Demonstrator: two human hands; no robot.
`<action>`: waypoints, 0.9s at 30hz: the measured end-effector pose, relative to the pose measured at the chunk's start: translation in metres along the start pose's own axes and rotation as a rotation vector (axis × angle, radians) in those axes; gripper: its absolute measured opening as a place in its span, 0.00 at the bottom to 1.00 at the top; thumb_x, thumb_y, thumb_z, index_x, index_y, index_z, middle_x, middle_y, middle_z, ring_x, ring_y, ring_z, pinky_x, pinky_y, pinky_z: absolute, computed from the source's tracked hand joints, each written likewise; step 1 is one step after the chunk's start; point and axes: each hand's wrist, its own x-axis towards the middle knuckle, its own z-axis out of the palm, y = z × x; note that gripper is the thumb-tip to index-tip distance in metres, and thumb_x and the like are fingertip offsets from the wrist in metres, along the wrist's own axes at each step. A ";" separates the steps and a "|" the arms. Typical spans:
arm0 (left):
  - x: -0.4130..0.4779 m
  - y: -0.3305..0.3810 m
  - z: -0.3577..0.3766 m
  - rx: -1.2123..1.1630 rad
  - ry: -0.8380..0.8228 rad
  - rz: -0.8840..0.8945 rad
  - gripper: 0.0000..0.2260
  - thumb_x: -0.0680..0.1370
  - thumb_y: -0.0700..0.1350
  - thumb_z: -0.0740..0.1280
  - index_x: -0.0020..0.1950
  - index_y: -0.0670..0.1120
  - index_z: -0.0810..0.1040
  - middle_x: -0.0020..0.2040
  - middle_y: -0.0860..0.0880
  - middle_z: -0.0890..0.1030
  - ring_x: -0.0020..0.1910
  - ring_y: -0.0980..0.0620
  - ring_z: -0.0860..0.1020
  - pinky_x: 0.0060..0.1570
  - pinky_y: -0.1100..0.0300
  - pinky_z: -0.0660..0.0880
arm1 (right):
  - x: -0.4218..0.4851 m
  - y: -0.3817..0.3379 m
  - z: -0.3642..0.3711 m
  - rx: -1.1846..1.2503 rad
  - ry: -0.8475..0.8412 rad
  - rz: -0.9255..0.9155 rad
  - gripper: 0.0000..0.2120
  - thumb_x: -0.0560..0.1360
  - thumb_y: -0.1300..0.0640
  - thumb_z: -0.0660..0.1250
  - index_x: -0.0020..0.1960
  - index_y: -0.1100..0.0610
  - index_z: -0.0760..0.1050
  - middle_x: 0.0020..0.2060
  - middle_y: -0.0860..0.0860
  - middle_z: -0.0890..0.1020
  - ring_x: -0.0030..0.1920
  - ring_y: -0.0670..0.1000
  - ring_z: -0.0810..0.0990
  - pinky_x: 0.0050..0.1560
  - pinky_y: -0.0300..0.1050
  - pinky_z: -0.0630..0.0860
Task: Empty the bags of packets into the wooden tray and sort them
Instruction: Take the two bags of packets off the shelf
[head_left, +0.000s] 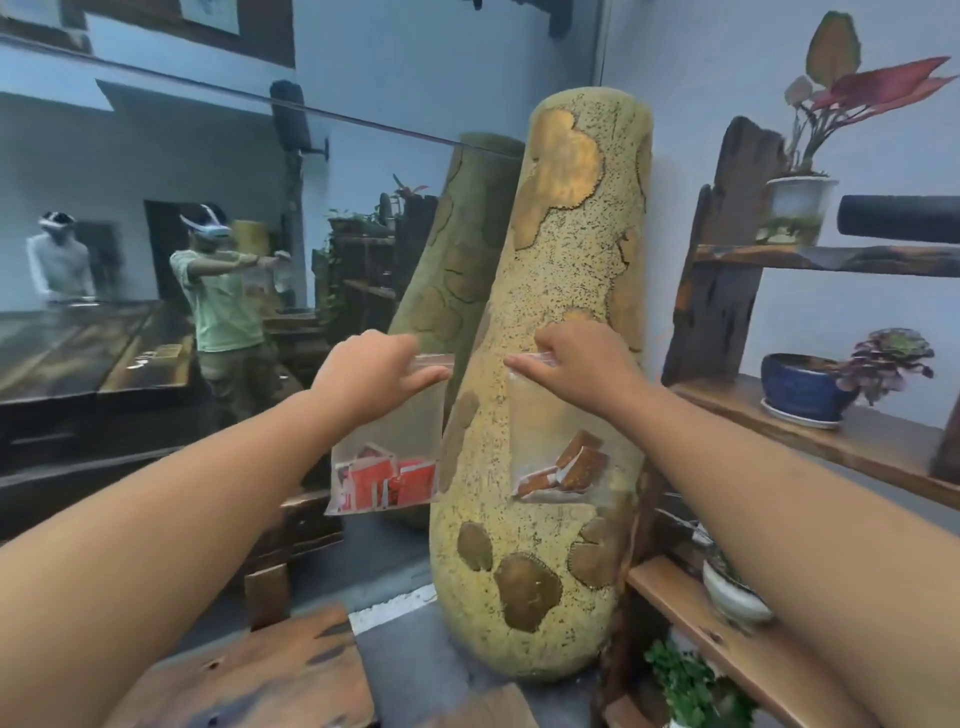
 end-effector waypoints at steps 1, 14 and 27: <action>-0.010 -0.016 -0.006 0.024 0.001 -0.021 0.22 0.76 0.67 0.60 0.34 0.51 0.64 0.31 0.50 0.74 0.30 0.51 0.74 0.29 0.57 0.69 | 0.009 -0.020 0.006 0.020 -0.007 -0.016 0.27 0.77 0.32 0.58 0.30 0.52 0.63 0.26 0.48 0.71 0.28 0.50 0.70 0.28 0.45 0.62; -0.140 -0.164 -0.089 0.291 -0.021 -0.396 0.23 0.75 0.69 0.60 0.35 0.49 0.68 0.32 0.50 0.76 0.32 0.49 0.75 0.31 0.55 0.72 | 0.099 -0.237 0.064 0.367 0.067 -0.350 0.27 0.76 0.33 0.60 0.29 0.51 0.62 0.25 0.45 0.68 0.29 0.49 0.70 0.30 0.43 0.60; -0.253 -0.177 -0.186 0.685 -0.025 -0.772 0.22 0.77 0.65 0.62 0.34 0.51 0.61 0.30 0.52 0.69 0.31 0.47 0.70 0.31 0.54 0.63 | 0.138 -0.398 0.097 0.788 0.079 -0.726 0.25 0.76 0.34 0.61 0.30 0.50 0.63 0.27 0.46 0.72 0.29 0.48 0.72 0.30 0.41 0.63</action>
